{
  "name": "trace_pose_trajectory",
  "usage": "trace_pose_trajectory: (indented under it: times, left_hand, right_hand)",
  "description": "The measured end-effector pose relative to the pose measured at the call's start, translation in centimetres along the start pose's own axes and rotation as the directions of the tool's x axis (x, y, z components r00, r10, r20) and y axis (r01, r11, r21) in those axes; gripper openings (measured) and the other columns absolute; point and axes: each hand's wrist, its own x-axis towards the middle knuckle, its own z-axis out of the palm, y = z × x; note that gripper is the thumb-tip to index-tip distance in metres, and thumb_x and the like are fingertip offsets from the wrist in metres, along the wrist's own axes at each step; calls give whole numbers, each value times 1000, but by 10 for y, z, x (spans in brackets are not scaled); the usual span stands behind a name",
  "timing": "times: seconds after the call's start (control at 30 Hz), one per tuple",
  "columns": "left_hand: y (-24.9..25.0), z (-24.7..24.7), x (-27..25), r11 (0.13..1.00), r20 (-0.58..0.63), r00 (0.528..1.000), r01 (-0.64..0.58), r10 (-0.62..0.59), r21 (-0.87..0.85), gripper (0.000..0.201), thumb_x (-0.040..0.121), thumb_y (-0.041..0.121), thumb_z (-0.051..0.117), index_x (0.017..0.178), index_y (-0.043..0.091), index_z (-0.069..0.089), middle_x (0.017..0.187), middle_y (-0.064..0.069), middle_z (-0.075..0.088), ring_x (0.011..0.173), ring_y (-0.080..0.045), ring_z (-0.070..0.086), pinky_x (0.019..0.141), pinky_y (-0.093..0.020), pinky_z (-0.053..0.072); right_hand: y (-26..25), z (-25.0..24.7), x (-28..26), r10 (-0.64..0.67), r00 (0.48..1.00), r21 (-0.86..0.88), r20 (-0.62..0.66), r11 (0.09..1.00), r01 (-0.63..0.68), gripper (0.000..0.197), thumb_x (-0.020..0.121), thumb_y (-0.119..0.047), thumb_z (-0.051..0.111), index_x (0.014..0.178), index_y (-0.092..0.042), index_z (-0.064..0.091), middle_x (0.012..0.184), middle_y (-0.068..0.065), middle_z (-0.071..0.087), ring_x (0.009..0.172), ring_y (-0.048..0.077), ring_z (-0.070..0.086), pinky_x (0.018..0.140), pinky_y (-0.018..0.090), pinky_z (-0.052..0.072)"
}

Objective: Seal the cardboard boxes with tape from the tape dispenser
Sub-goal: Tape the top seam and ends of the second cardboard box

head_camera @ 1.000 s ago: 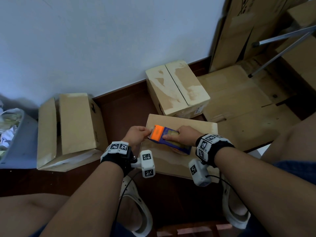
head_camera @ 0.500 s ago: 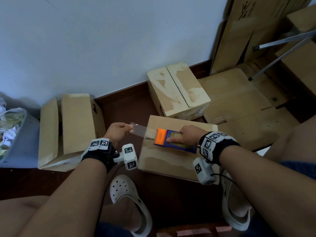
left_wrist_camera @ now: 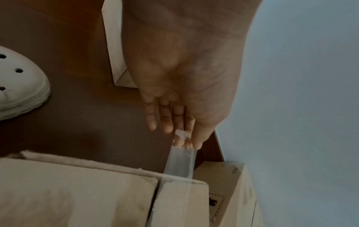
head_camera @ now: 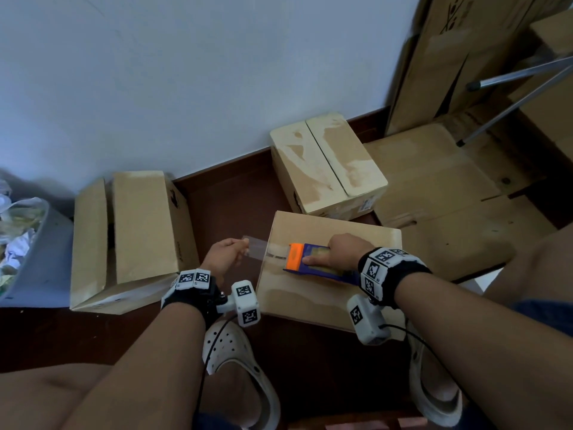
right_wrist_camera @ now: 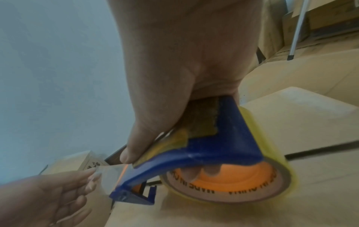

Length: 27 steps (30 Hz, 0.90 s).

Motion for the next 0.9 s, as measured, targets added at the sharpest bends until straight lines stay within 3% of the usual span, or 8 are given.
trace_pose_trajectory:
  times: [0.47,0.63,0.9]
  left_hand:
    - [-9,-1,9,997,-190,982,3,-17,-75,14,93,16,58,80,14,63,76,-1,61,67,-11,49,65,-23,41]
    - [-10,-3,13,994,-196,980,21,-43,-111,14,92,16,59,79,14,63,74,0,62,66,-11,51,64,-23,43]
    - [-15,-5,18,994,-191,980,43,-61,-97,13,92,18,59,80,14,63,74,0,58,64,-9,45,63,-22,40]
  right_hand:
    - [-26,0,14,-31,999,-20,-41,999,30,69,73,-85,45,69,-16,50,70,2,54,63,16,52,64,31,44]
    - [-32,1,19,-41,999,-20,-30,999,40,69,73,-84,44,70,-16,52,71,2,54,72,20,56,67,31,46]
    - [-41,3,20,-12,999,-22,-45,1000,11,64,77,-80,46,69,-17,50,69,1,54,64,16,53,60,28,42]
